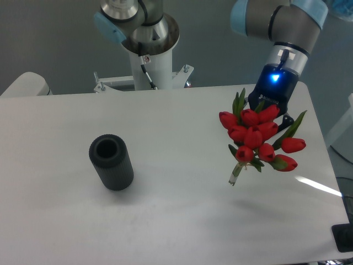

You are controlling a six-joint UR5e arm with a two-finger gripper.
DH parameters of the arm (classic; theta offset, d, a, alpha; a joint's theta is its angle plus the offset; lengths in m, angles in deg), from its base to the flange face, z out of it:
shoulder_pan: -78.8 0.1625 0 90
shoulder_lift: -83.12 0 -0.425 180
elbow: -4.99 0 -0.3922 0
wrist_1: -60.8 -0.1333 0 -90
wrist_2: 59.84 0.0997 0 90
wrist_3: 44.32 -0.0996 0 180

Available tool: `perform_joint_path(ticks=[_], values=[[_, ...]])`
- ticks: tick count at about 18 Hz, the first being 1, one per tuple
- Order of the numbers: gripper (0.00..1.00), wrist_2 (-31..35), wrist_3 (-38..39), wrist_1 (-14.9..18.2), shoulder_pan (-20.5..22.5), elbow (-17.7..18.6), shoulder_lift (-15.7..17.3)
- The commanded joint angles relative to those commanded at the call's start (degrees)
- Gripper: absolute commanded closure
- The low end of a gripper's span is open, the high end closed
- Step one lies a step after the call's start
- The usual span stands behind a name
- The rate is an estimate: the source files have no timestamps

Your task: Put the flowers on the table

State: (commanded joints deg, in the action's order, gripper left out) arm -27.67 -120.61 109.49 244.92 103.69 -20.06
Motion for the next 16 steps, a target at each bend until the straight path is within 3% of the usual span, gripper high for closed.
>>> perform_joint_path(ticks=[8,16], values=[[0.79,1.1,0.1,0.0,-0.2,-0.1,0.0],[0.79,13.8,0.1,0.1,-1.1,-1.3,1.5]])
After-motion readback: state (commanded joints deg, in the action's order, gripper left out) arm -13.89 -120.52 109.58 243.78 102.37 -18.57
